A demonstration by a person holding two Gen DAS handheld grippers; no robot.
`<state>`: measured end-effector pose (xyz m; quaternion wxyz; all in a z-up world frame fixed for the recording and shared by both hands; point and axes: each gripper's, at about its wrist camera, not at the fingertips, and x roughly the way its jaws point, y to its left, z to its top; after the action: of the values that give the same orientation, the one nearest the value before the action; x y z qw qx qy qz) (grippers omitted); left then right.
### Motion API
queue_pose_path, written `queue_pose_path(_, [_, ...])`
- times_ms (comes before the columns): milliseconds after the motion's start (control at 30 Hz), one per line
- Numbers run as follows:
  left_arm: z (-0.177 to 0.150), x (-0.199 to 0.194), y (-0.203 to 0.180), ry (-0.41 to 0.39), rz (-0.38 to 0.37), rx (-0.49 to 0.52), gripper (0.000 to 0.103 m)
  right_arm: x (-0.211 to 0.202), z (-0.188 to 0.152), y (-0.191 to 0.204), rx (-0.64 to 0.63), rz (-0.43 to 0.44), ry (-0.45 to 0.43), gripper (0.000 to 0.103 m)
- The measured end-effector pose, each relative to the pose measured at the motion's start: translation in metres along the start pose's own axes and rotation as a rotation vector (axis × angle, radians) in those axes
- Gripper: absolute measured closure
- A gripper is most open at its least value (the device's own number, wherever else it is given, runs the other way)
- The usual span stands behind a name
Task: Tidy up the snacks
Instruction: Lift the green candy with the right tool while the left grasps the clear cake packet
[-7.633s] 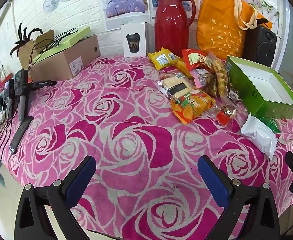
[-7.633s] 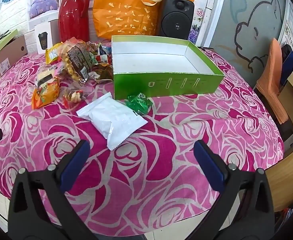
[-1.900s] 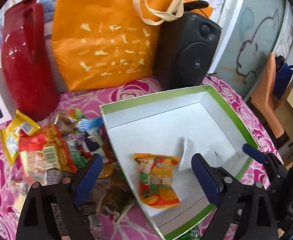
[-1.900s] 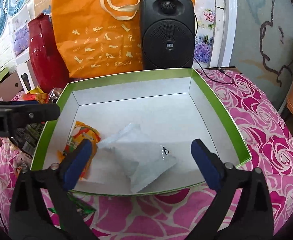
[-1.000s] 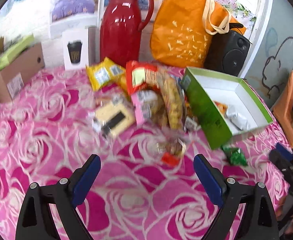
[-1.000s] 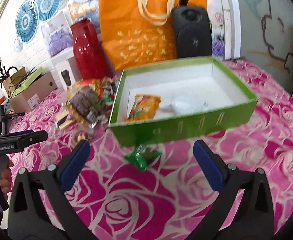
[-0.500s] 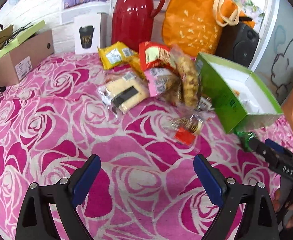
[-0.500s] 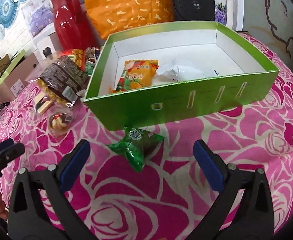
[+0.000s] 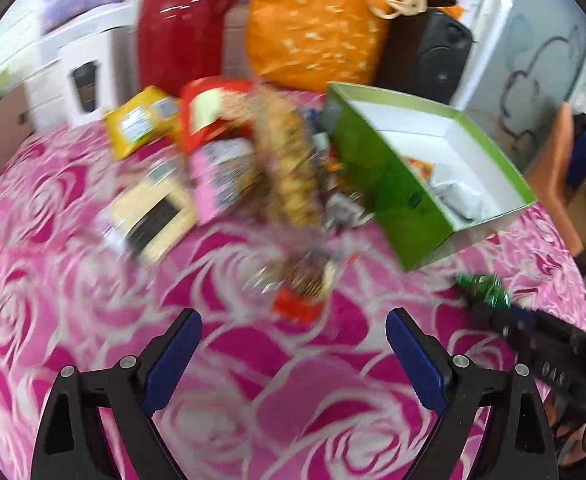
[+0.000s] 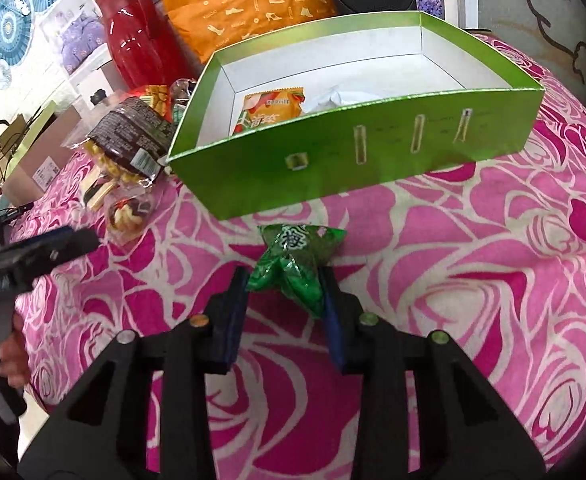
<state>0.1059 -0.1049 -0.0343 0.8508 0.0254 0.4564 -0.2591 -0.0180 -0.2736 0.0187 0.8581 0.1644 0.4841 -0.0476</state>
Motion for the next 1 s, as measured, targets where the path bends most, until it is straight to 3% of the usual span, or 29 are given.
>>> queue_pose_path(67, [0.008, 0.011, -0.002, 0.017, -0.006, 0.024, 0.009, -0.002, -0.001, -0.001, 0.000, -0.001, -0.011, 0.063])
queue_pose_path(233, [0.017, 0.028, -0.002, 0.072, -0.023, 0.037, 0.026, -0.002, 0.000, -0.002, -0.006, -0.007, -0.027, 0.056])
queue_pose_path(300, [0.018, 0.027, -0.003, 0.076, -0.021, 0.034, 0.027, -0.003, -0.001, -0.001, -0.021, -0.022, -0.048, 0.049])
queue_pose_path(700, [0.018, 0.036, -0.001, 0.075, -0.005, 0.047, 0.027, 0.003, -0.004, 0.001, -0.026, -0.037, -0.020, 0.049])
queue_pose_path(733, [0.017, 0.037, -0.001, 0.073, 0.002, 0.051, 0.030, 0.004, -0.004, 0.001, -0.028, -0.044, -0.014, 0.049])
queue_pose_path(767, [0.017, 0.039, 0.000, 0.076, 0.003, 0.051, 0.041, 0.006, -0.005, 0.001, -0.026, -0.047, -0.009, 0.049])
queue_pose_path(833, [0.017, 0.042, 0.003, 0.086, 0.003, 0.041, 0.043, 0.008, -0.006, 0.001, -0.027, -0.058, -0.010, 0.056])
queue_pose_path(867, [0.017, 0.042, 0.003, 0.081, 0.004, 0.039, 0.048, 0.008, -0.007, 0.002, -0.027, -0.061, -0.009, 0.066])
queue_pose_path(1000, [0.012, 0.033, -0.001, 0.081, -0.014, 0.035, 0.049, -0.005, -0.006, 0.004, -0.007, -0.032, -0.034, 0.070])
